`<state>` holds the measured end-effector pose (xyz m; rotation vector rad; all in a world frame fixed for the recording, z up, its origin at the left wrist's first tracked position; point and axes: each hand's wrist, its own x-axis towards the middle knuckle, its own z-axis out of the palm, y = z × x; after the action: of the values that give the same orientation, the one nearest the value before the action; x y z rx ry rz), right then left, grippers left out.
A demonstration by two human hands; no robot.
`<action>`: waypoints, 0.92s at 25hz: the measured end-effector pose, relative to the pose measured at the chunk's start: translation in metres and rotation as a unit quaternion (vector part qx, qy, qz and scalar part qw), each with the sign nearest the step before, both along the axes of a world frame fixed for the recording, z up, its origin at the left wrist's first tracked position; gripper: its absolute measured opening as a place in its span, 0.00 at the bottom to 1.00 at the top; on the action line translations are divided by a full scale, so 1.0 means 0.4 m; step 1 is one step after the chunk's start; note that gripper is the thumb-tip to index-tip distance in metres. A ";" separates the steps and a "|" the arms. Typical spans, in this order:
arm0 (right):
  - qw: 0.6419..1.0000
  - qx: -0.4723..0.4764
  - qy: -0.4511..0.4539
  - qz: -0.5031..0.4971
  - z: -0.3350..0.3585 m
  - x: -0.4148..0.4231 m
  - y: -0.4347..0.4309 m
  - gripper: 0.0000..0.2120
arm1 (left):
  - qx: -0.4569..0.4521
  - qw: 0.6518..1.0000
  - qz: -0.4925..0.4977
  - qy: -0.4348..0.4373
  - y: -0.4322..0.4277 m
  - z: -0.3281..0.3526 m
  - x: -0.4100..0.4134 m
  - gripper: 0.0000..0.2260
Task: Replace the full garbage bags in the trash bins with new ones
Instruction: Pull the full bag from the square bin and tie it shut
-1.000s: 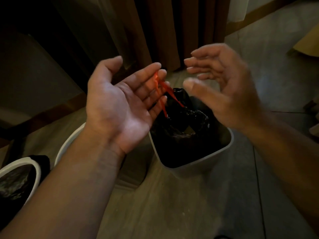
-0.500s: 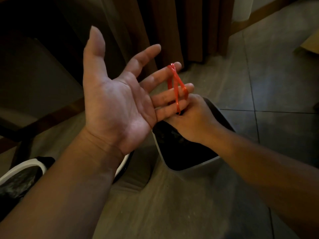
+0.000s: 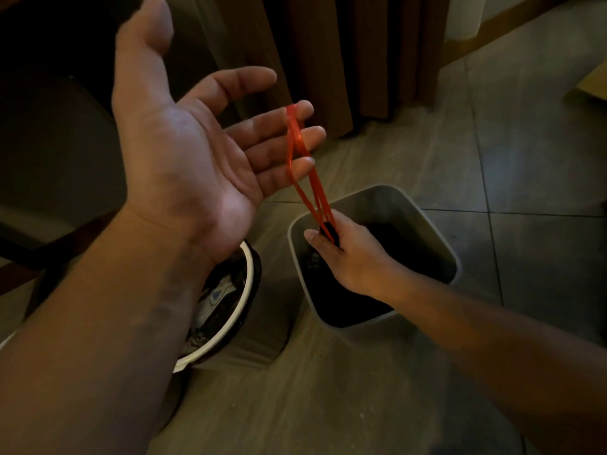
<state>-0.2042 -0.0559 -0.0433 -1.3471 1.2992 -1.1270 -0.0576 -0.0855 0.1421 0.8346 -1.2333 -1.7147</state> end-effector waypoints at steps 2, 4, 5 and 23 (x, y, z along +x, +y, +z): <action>1.000 0.007 -0.013 -0.008 -0.018 0.005 0.000 0.08 | -0.018 1.000 0.009 0.001 0.008 -0.002 -0.002 0.28; 1.000 0.008 0.008 -0.018 -0.030 0.011 0.002 0.06 | -0.025 1.000 0.015 0.003 0.022 -0.002 0.002 0.27; 0.999 0.017 0.028 -0.021 -0.030 0.012 0.005 0.04 | -0.027 0.999 0.022 0.001 0.029 -0.003 0.004 0.25; 0.964 -0.212 -0.107 -0.123 0.253 -0.082 0.060 0.13 | -0.072 0.980 0.099 -0.159 0.045 -0.035 0.049 0.19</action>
<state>-0.2369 -0.0321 0.0578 -1.3381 1.1264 -1.7496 -0.0379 -0.0674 0.1282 1.1340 -1.4136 -1.3496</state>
